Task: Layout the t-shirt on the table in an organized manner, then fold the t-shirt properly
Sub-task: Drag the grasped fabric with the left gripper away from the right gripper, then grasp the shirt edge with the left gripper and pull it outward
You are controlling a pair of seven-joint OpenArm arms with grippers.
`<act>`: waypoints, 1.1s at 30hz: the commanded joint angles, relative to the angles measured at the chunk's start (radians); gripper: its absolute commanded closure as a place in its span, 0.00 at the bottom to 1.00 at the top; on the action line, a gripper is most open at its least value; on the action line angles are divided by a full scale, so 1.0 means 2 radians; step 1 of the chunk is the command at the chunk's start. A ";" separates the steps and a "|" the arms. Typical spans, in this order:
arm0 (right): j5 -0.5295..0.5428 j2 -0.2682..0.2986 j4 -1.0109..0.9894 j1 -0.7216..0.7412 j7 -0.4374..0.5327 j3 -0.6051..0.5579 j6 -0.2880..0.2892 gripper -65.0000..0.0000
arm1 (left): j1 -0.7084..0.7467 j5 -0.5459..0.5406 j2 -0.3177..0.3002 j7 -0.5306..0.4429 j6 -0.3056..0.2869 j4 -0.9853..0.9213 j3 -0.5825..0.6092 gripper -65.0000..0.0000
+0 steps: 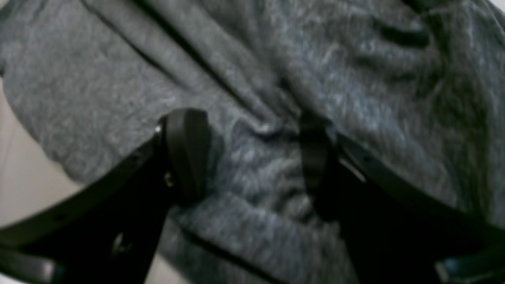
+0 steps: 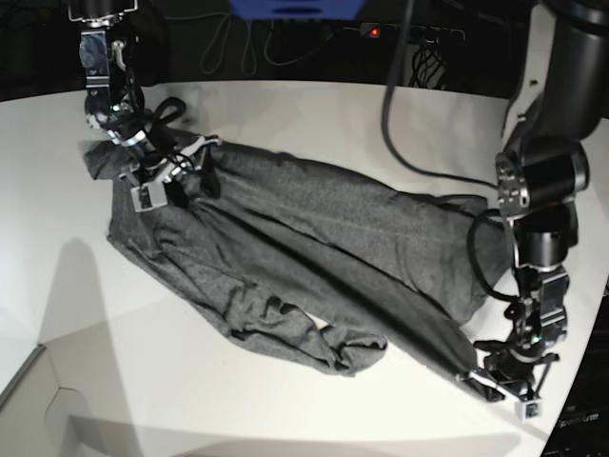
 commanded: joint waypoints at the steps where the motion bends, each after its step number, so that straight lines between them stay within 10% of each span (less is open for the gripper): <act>1: -0.002 0.004 0.014 -0.006 -0.010 0.002 -0.003 0.43 | -0.025 -0.004 -0.015 -0.014 0.003 0.002 -0.001 0.85; 7: -0.002 0.006 0.063 -0.028 -0.010 0.004 -0.003 0.43 | -0.025 -0.008 -0.024 -0.014 0.003 0.009 -0.004 0.55; 15: -0.002 -0.018 0.096 -0.039 -0.009 0.033 -0.003 0.43 | 0.086 -0.010 -0.025 0.003 -0.003 0.182 -0.042 0.58; 22: -0.002 -0.033 0.100 -0.042 -0.010 0.054 -0.003 0.43 | 0.261 -0.050 -0.003 0.128 -0.004 0.402 -0.115 0.58; 33: -0.002 -0.034 0.097 -0.042 -0.010 0.060 -0.003 0.43 | 0.438 -0.146 0.035 0.152 0.001 0.475 -0.120 0.58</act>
